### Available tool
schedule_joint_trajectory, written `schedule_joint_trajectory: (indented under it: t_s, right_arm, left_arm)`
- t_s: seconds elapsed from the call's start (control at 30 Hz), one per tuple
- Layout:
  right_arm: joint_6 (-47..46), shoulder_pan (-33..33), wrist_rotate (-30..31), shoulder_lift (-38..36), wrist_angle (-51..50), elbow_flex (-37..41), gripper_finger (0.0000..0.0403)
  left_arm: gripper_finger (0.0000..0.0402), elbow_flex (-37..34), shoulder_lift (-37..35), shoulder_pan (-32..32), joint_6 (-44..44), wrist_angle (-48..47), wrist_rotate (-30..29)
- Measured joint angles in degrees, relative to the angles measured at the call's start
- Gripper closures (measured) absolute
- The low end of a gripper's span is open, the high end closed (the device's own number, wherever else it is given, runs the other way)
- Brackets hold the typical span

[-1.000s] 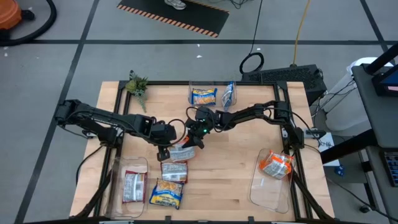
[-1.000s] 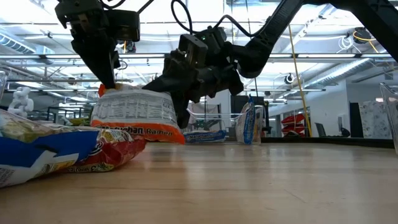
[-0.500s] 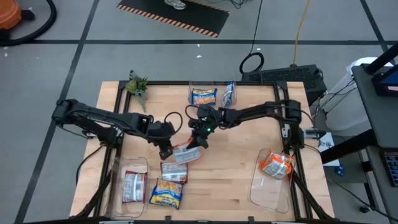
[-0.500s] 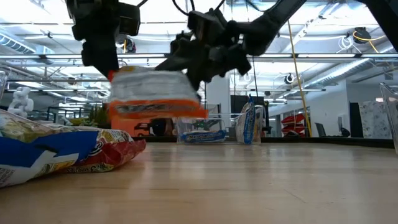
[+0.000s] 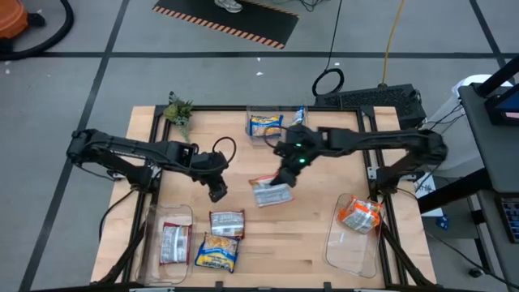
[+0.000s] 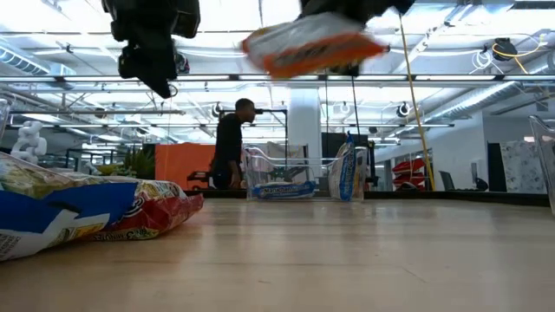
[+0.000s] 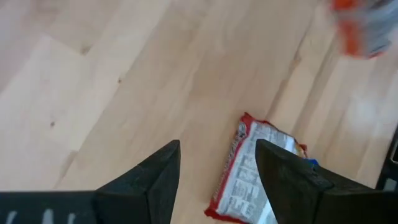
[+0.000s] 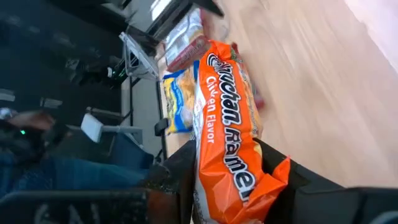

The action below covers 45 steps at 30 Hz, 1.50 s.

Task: Sort Maruchan noodles
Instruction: Put the orange noodle pack into the bottom right transparent bin

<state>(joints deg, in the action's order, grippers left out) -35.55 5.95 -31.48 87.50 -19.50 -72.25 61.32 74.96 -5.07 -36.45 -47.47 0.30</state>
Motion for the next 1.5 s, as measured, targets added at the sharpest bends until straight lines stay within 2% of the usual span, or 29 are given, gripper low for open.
schedule_joint_trajectory:
  t_s: [0.2,0.3,0.53,0.73,0.9,1.13,1.27,1.5]
  right_arm:
    - [-13.21,-5.22,7.3,-10.46,-12.19,0.0,0.0287]
    - [-20.57,-9.02,8.77,-13.23,-16.92,0.0,0.0287]
    - [-33.49,-18.49,8.72,-15.92,-23.92,0.04,0.0287]
    - [-39.83,-24.97,5.13,-17.8,-27.84,0.04,0.0287]
    - [-41.14,-29.47,4.28,-20.12,-38.33,0.04,0.0287]
    - [-32.71,-30.73,4.81,-21.11,-56.83,0.09,0.0287]
    - [-26.62,-29.95,6.19,-21.1,-58.36,2.83,0.0287]
    - [-22.4,-29.59,2.69,-21.04,-52.91,13.0,0.0282]
  left_arm:
    - [0.0188,-0.46,0.02,2.53,2.58,1.41,-3.71]
    - [0.0188,-0.46,0.02,4.04,4.32,1.41,-5.26]
    - [0.0188,-0.46,0.02,7.16,6.17,1.43,-7.53]
    - [0.0188,-0.48,0.22,7.31,5.63,1.52,-7.94]
    - [0.0188,-0.6,1.37,7.18,1.42,2.72,-7.84]
    - [0.0188,-0.44,2.89,4.33,-2.67,5.83,-4.89]
    - [0.0188,-0.48,3.81,2.26,-4.96,5.86,-3.78]
    - [0.0188,-0.52,5.03,-1.18,-10.27,6.28,0.0]
